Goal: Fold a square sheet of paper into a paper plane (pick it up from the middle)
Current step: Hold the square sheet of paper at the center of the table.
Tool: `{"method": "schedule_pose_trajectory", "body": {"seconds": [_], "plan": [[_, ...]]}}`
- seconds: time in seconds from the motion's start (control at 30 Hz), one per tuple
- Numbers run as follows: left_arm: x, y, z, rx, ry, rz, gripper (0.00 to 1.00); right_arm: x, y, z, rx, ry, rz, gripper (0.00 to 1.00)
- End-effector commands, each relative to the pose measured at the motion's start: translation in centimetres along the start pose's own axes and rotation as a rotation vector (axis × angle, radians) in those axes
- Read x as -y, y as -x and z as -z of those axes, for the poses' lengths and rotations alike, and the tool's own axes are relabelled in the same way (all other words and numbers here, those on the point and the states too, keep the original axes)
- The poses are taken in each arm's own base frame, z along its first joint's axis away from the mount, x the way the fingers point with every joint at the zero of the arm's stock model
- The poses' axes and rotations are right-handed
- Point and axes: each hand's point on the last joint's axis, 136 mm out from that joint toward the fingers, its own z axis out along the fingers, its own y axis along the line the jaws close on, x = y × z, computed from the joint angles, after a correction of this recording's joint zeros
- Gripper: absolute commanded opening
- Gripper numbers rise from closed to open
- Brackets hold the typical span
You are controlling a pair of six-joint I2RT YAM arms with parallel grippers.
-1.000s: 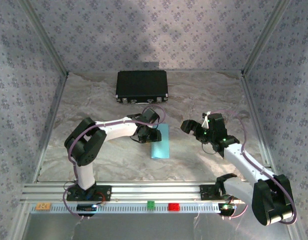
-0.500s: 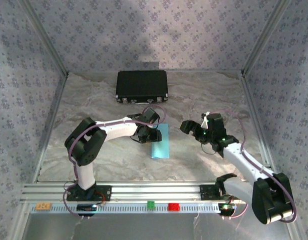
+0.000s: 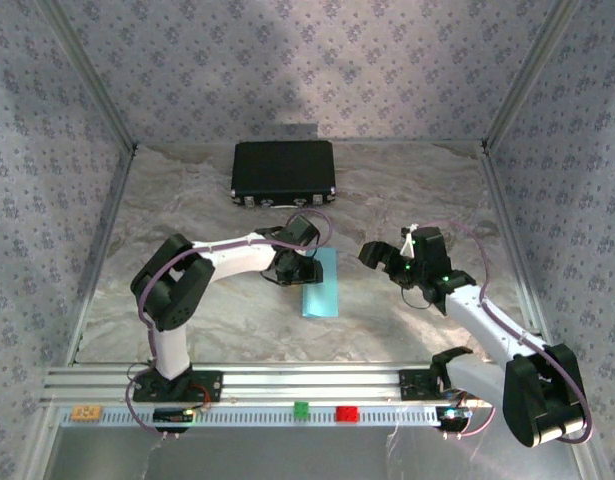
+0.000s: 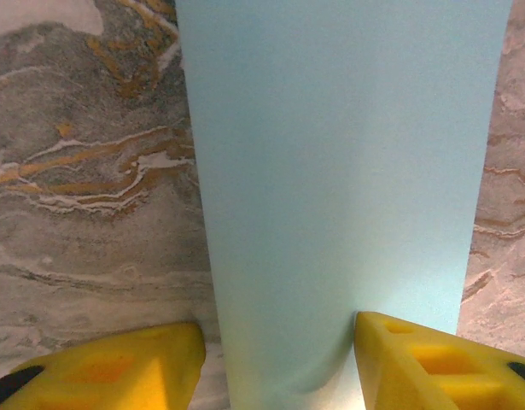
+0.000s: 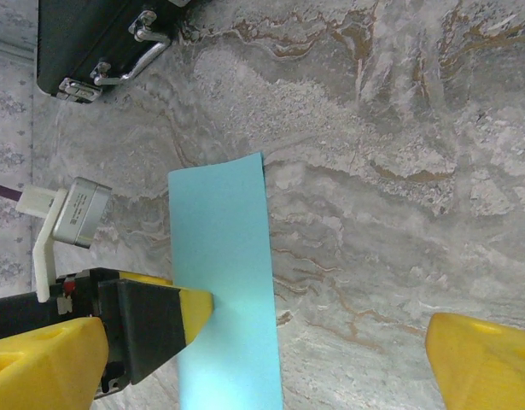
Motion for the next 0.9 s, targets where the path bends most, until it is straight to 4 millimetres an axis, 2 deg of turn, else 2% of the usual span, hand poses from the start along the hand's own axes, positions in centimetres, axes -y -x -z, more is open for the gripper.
{"method": "schedule_pose_trajectory", "body": {"seconds": [0.0,0.2,0.37,0.4,0.5,0.6,0.7,0.8,0.87], "plan": [[-2.9,-2.3,-4.2,-0.083,0.089,-0.006,0.53,-0.4,-0.5,-0.3,-0.03,0.019,0.007,0.98],[-2.9,-2.3,-4.1,-0.082,0.095,-0.005,0.53,-0.7,-1.0,-0.9,-0.063,0.034,0.012,0.96],[-3.1,-2.3,-4.2,-0.083,0.099,-0.004,0.53,-0.6,-1.5,-1.7,-0.088,0.025,0.006,0.87],[-3.1,-2.3,-4.2,-0.083,0.099,-0.004,0.53,-0.5,-1.7,-1.9,-0.1,0.023,0.001,0.83],[-3.1,-2.3,-4.2,-0.084,0.1,-0.002,0.53,-0.7,-2.3,-2.7,-0.13,0.038,-0.012,0.63],[-3.1,-2.3,-4.3,-0.083,0.099,-0.001,0.53,-1.1,-2.8,-3.6,-0.158,0.054,-0.016,0.42],[-3.3,-2.3,-4.2,-0.078,0.109,0.004,0.53,-1.8,-3.4,-4.6,-0.195,0.068,-0.007,0.16],[-3.4,-2.4,-4.3,-0.077,0.112,0.003,0.53,-2.2,-3.9,-5.4,-0.22,0.067,0.006,0.0],[-3.4,-2.4,-4.4,-0.08,0.111,0.002,0.53,-2.4,-4.3,-6.1,-0.236,0.057,0.009,0.0]]}}
